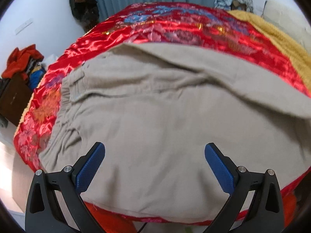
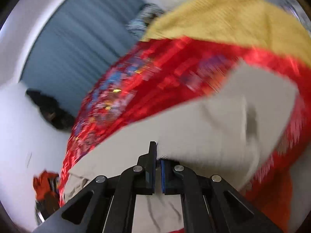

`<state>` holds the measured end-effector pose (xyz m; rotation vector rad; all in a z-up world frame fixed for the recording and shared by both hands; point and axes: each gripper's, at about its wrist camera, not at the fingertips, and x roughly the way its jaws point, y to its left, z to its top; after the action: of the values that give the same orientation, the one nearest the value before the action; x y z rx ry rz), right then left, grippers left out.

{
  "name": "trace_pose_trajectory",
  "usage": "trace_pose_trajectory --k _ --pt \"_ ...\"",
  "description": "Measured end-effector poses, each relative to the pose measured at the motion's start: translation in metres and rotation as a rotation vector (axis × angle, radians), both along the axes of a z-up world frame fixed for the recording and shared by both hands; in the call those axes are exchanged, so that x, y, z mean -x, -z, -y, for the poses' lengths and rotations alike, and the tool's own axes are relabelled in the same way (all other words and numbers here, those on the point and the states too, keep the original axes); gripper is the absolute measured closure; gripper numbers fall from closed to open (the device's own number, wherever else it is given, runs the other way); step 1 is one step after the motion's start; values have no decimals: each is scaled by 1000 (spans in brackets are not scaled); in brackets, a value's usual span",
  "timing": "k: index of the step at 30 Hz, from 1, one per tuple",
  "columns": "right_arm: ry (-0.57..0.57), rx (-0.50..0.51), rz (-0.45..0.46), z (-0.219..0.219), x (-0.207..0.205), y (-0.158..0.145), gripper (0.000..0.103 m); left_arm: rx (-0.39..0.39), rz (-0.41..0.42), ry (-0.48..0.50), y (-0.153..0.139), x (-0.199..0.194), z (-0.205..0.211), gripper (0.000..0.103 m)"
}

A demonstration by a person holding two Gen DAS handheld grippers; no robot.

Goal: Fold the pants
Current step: 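Grasp the frayed trouser leg hem with the right tool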

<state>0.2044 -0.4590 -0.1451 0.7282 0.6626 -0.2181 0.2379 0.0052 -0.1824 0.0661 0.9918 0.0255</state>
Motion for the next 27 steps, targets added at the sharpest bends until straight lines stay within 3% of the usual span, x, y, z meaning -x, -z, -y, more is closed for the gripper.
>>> trace_pose_trajectory --k 4,7,11,14,16,21,27 --pt "-83 80 74 -20 -3 -42 99 91 -22 -29 -10 -20 -12 1" --pt "-124 119 124 -33 -2 -69 99 205 -48 -38 -14 -35 -22 1" --pt "-163 131 168 -46 6 -95 99 464 -109 -54 -17 -59 -43 1" --pt "-198 157 201 -53 13 -109 99 624 -120 -128 -16 -73 -64 1" --pt "-223 172 214 -59 16 -119 99 691 -125 -168 -13 -84 -74 1" --pt "-277 192 246 -69 29 -136 99 758 -151 -213 -4 -113 -81 1" --pt "-338 191 331 -71 66 -162 99 766 -162 -198 -6 -145 -72 1"
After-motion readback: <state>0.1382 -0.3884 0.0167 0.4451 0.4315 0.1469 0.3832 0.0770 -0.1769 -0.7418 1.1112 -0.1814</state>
